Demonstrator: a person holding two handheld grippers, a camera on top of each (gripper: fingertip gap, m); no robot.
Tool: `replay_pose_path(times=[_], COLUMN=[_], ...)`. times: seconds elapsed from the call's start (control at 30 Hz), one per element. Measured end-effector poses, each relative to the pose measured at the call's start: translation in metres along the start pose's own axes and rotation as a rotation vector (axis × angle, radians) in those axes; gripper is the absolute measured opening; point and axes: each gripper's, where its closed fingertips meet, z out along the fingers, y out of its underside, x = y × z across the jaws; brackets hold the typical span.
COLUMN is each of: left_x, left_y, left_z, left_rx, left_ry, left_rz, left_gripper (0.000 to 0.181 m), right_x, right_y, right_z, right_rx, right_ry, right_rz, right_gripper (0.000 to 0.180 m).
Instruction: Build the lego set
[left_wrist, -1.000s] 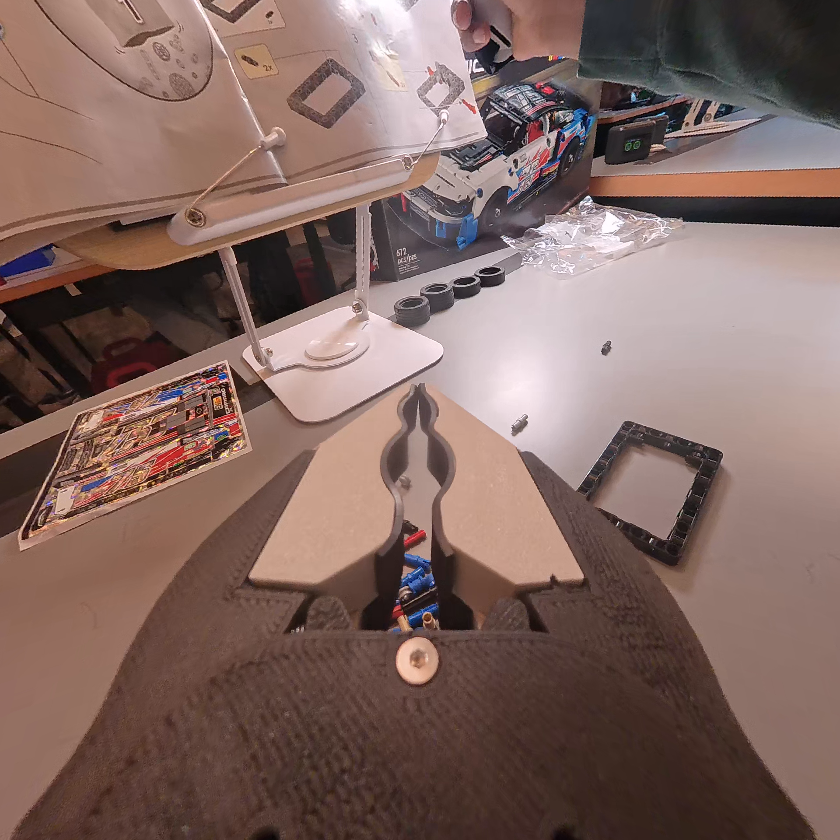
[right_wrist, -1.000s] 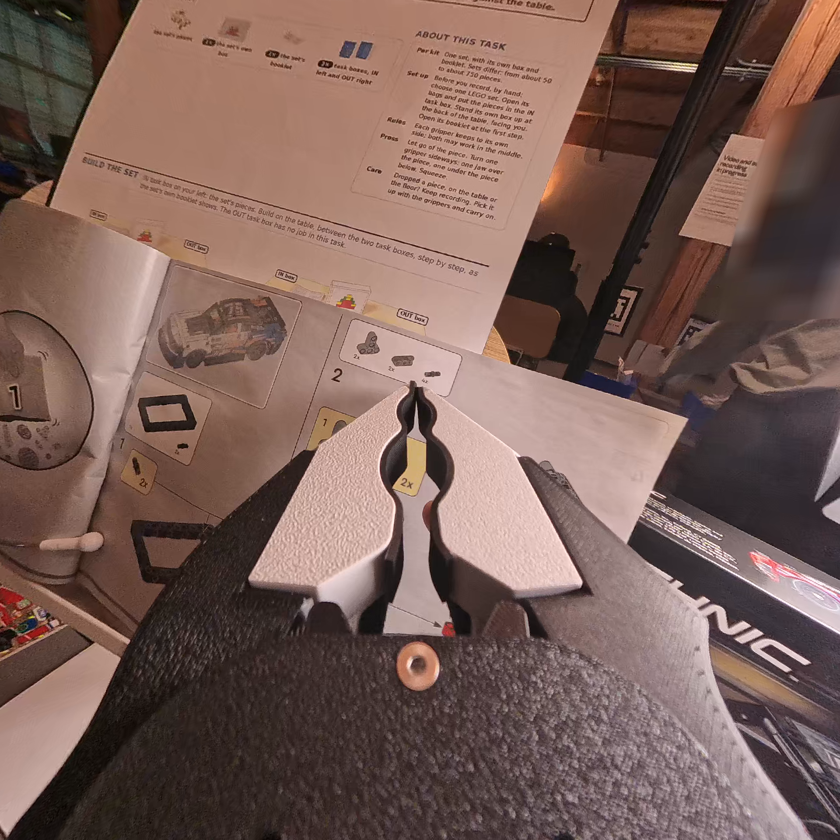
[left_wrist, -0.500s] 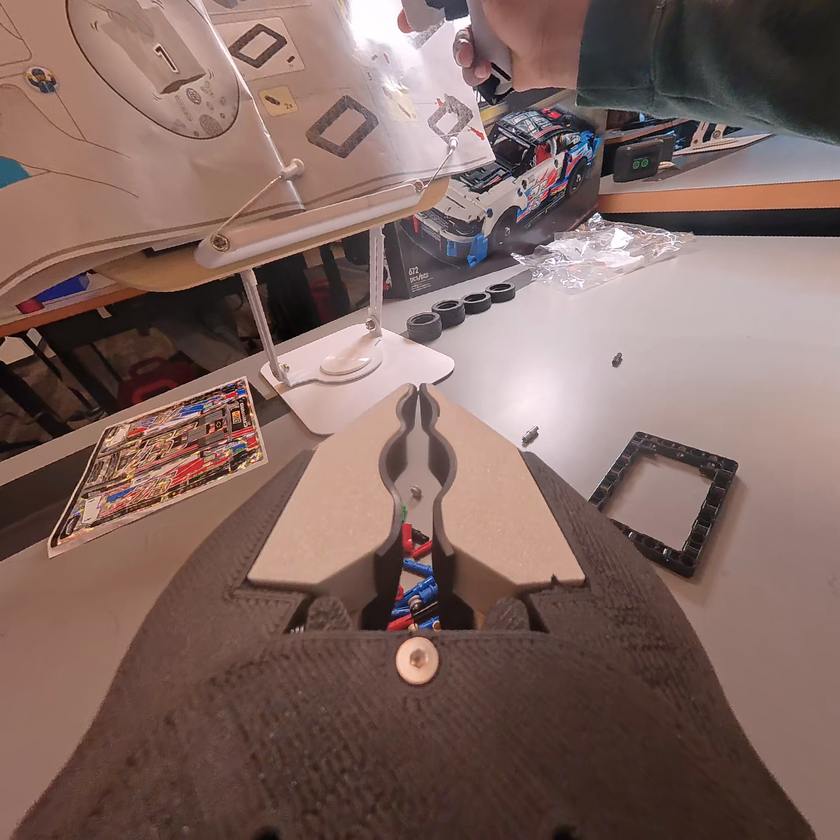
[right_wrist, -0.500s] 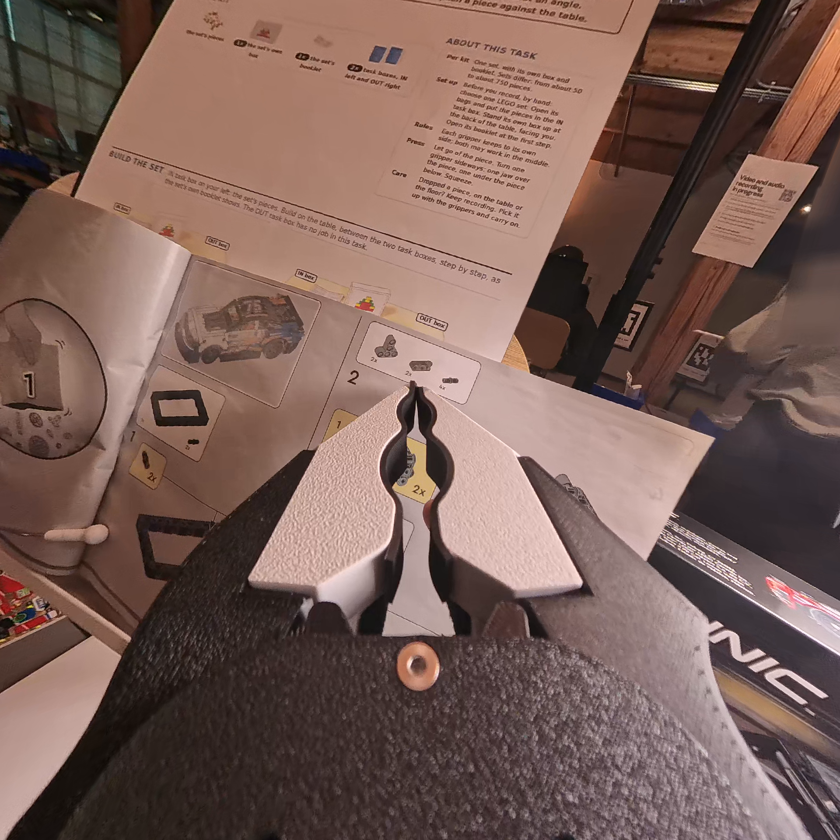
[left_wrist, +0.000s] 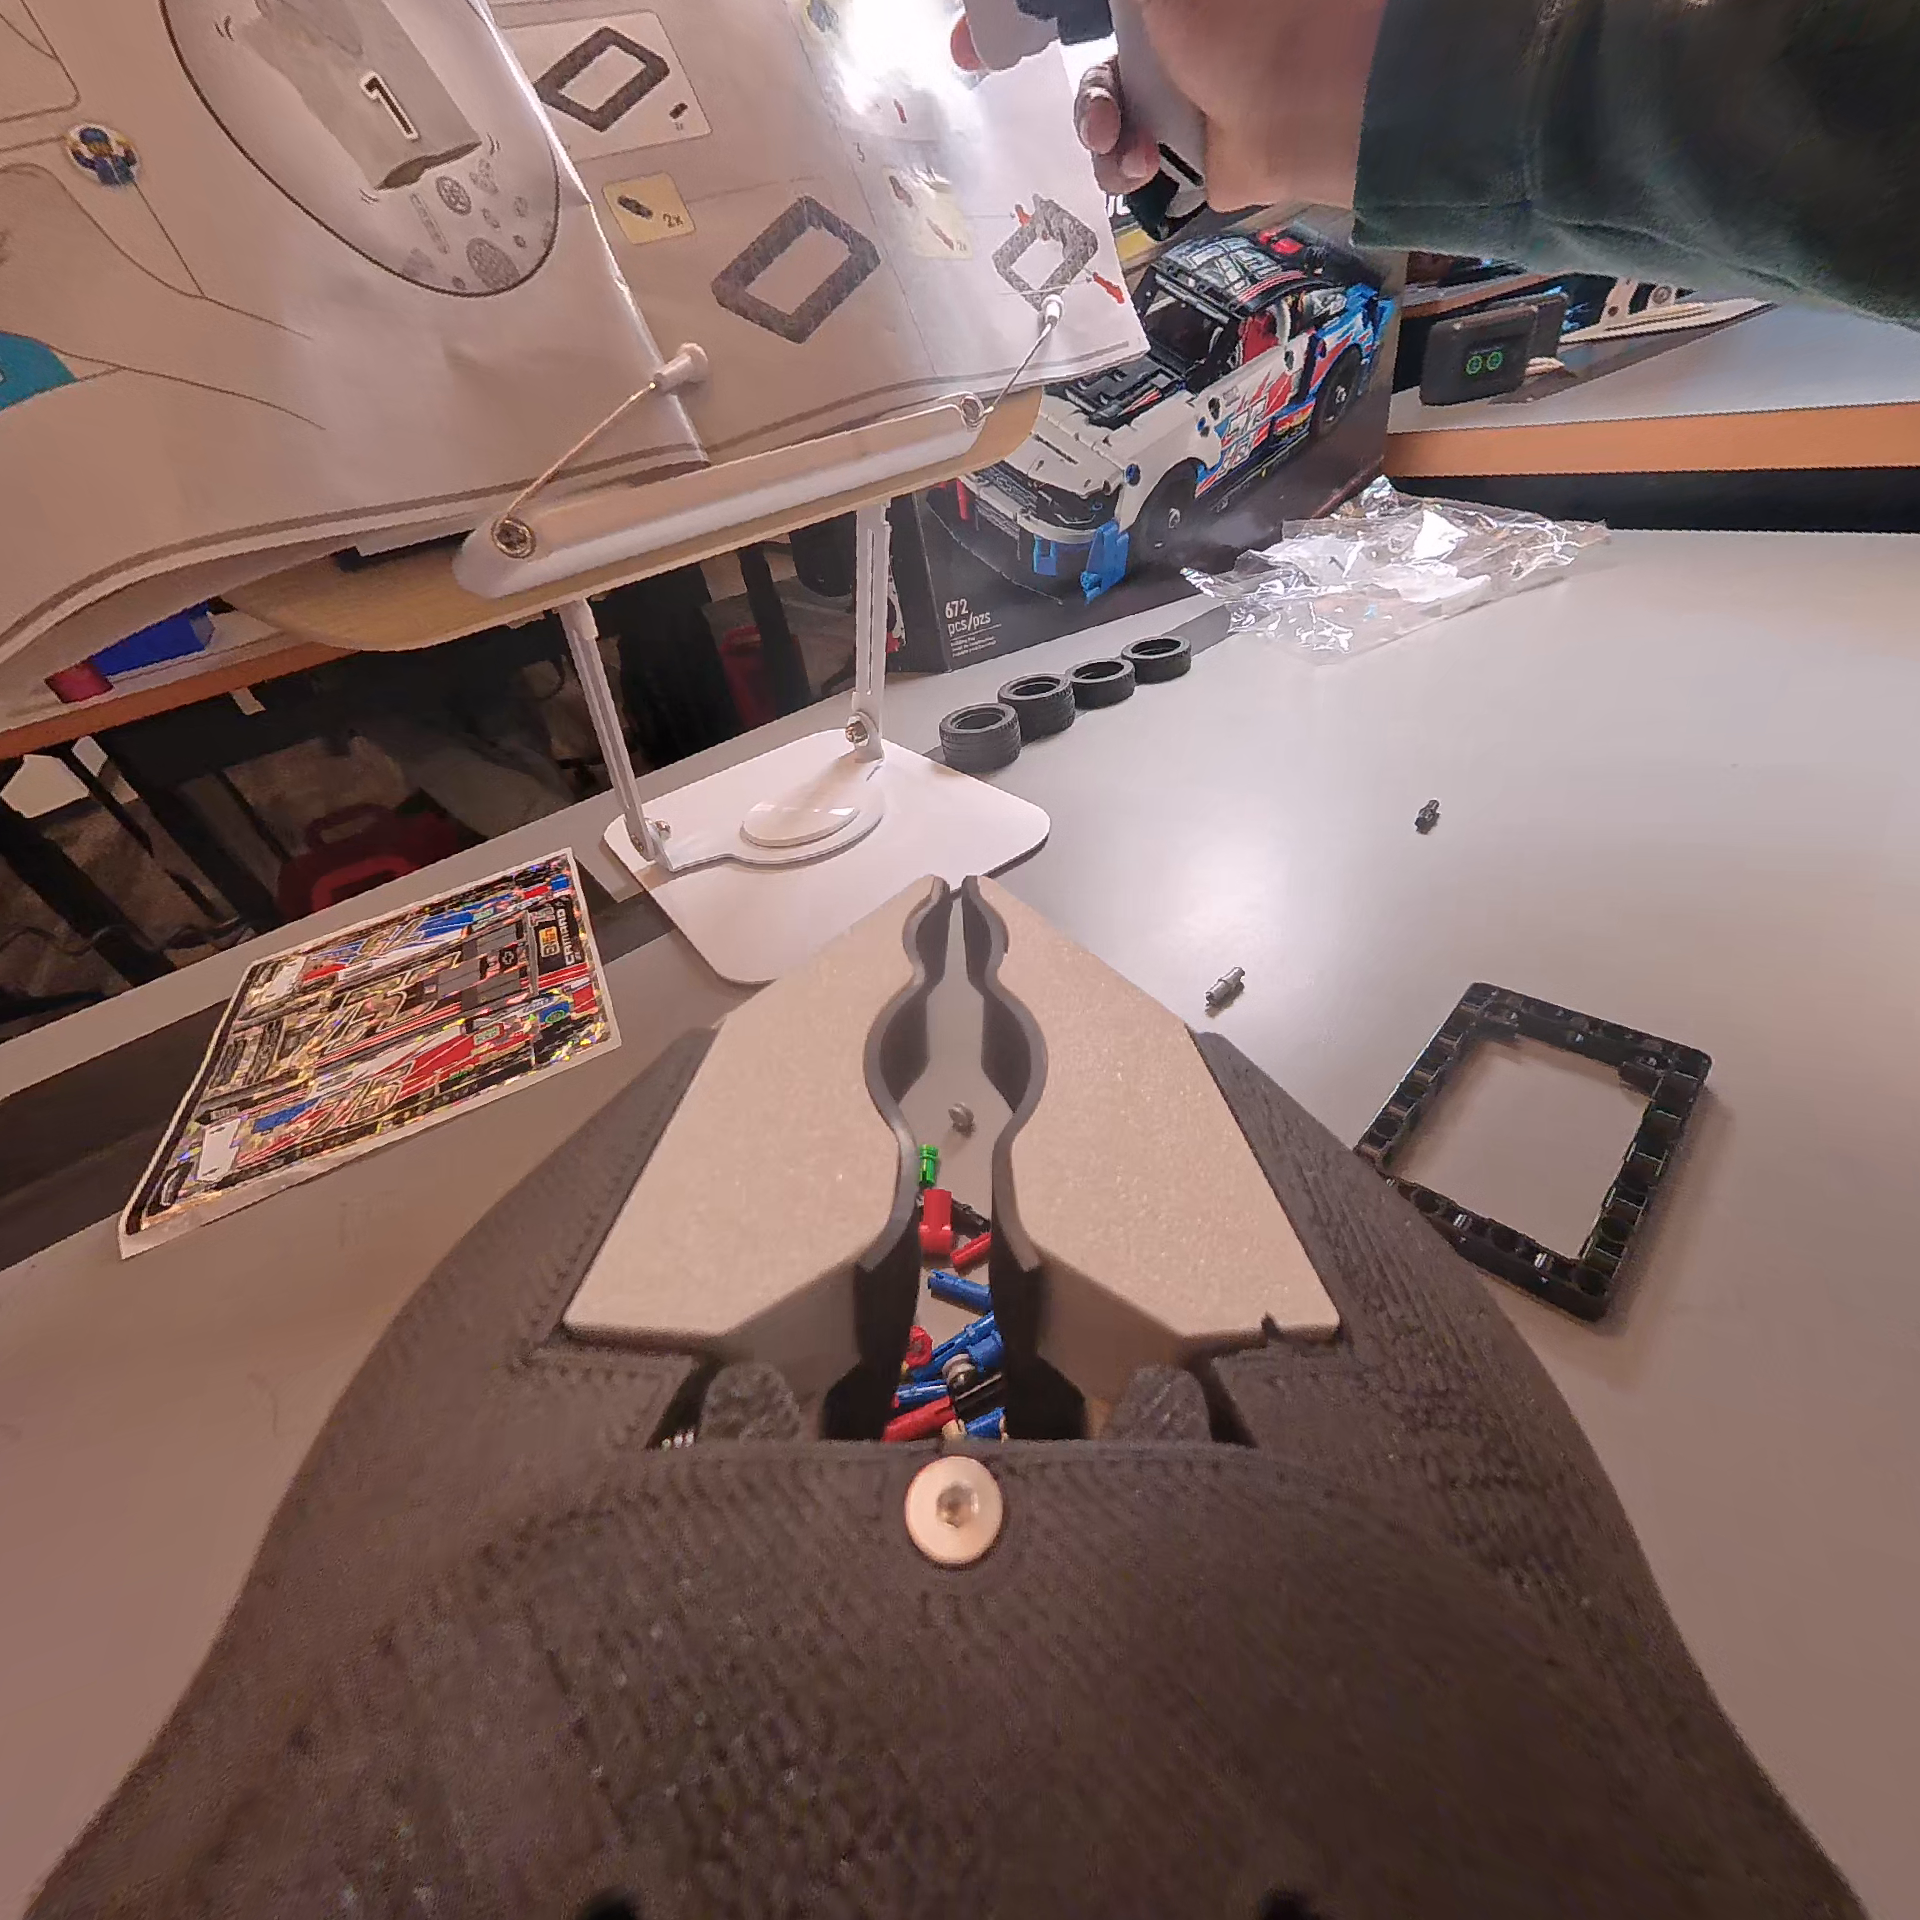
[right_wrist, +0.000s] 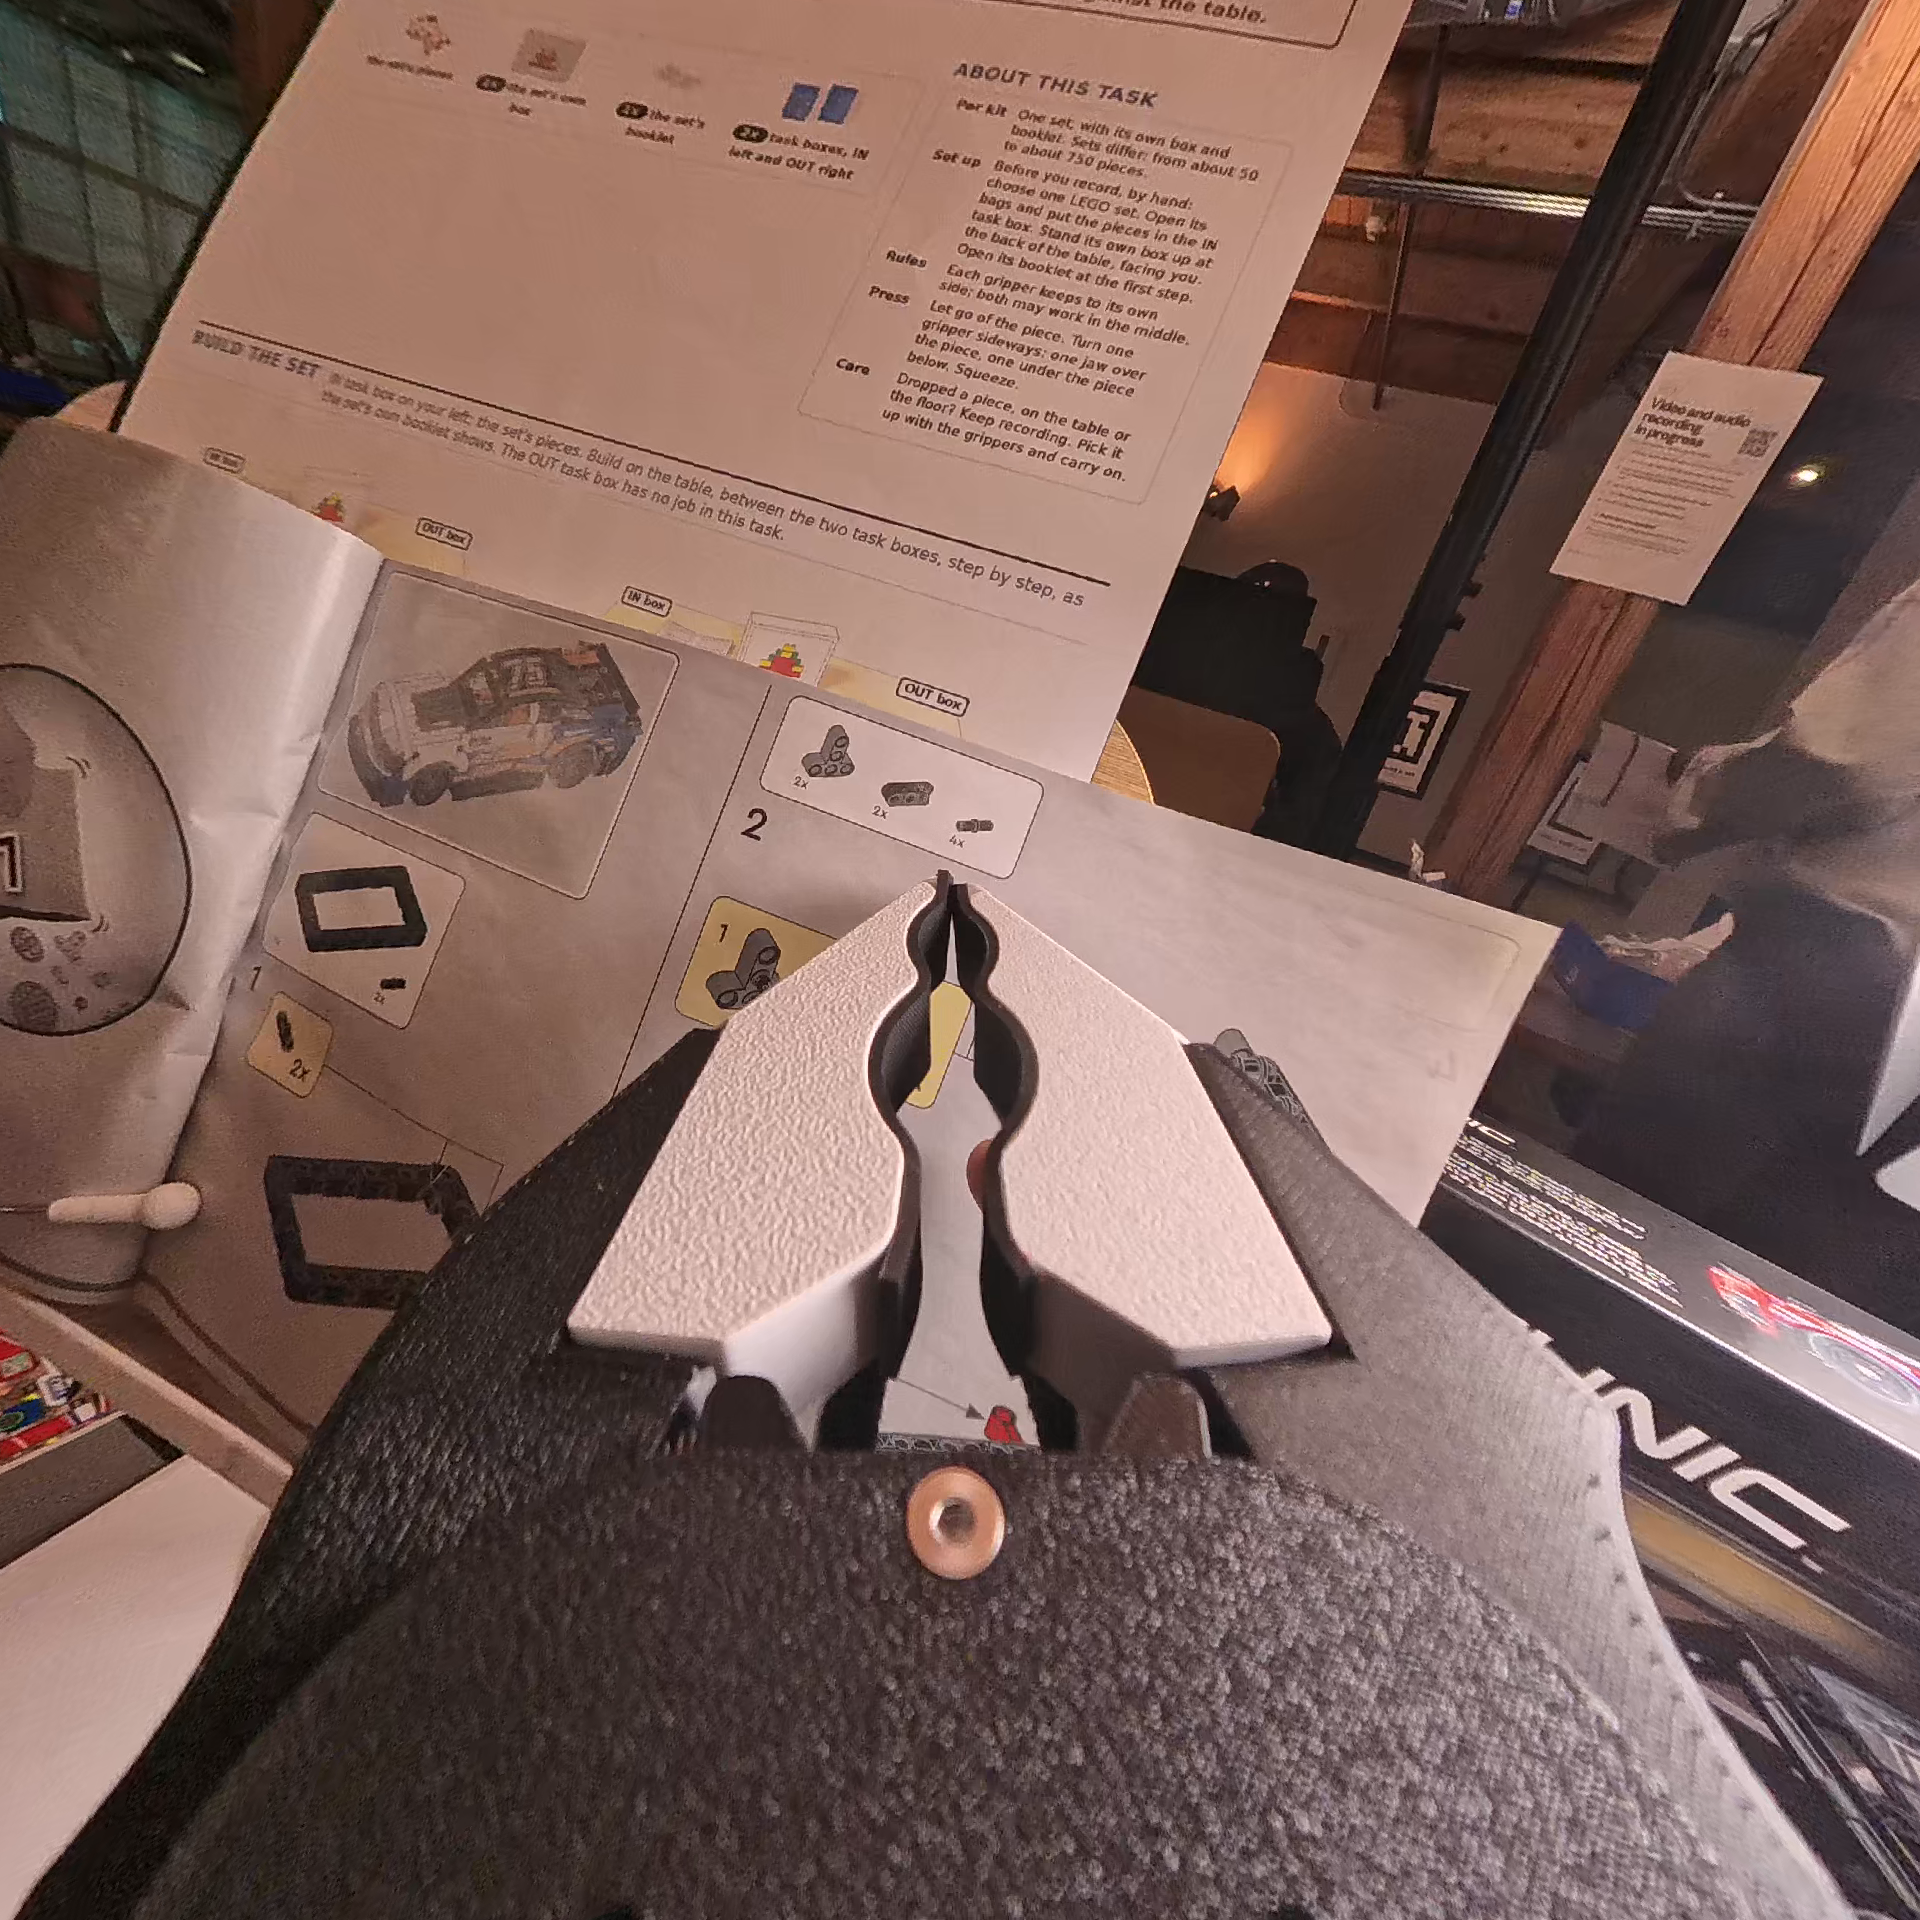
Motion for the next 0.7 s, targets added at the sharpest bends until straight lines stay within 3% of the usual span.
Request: replay_pose_path(times=[0.03,0.3,0.47,0.7], left_x=[0.000,-0.011,-0.047,-0.075], left_y=[0.000,-0.007,-0.018,-0.018], left_z=[0.000,-0.005,-0.018,-0.028], left_rx=[0.000,0.019,0.036,0.010], left_ry=[-0.001,-0.038,-0.123,-0.117], left_rz=[0.000,0.014,0.027,-0.064], left_gripper=[0.001,0.001,0.003,0.012], right_x=[-0.001,-0.029,-0.089,-0.172], right_y=[0.000,-0.004,-0.007,0.020], right_z=[-0.001,-0.039,-0.100,-0.204], right_rx=[0.002,0.028,0.039,-0.026], right_ry=[-0.001,-0.057,-0.209,-0.361], right_rz=[0.001,0.028,0.080,0.120], right_gripper=[0.000,0.006,0.020,0.021])
